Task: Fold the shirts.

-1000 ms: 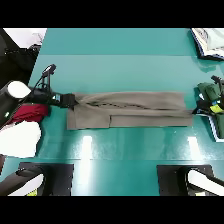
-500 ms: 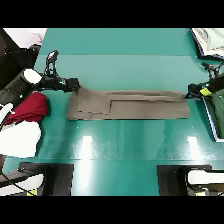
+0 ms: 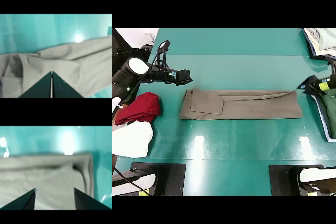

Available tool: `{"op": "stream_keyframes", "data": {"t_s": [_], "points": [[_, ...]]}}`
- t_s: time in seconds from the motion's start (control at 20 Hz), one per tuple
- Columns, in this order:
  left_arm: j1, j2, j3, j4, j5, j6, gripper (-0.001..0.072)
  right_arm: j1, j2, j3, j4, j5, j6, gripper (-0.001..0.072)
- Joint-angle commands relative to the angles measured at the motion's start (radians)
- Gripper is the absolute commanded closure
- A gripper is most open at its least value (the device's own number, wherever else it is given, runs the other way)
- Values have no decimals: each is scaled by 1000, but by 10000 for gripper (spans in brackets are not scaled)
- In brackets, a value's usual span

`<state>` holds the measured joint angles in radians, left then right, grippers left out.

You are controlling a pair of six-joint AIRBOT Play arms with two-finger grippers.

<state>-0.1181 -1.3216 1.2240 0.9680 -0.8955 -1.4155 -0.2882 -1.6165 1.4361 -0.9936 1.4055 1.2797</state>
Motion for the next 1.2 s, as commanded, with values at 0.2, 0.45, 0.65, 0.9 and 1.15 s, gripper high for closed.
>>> {"op": "stream_keyframes", "data": {"t_s": [0.2, 0.45, 0.65, 0.9, 1.15], "points": [[0, -1, 18, -20, -86, 2, 671, -157, -67, -174, 61, 40, -139, 184], [0, -5, 18, -23, -87, 2, 671, -117, -134, -134, 64, 39, -149, 185], [0, -25, 17, -30, -138, 2, 671, -41, -143, -130, 58, 40, -149, 285], [-79, -72, 18, -45, -146, 11, 679, 5, -136, -130, 59, 87, -208, 693], [-257, -226, 134, -45, -95, 36, 679, 6, 7, -127, 198, 122, -206, 694]]}}
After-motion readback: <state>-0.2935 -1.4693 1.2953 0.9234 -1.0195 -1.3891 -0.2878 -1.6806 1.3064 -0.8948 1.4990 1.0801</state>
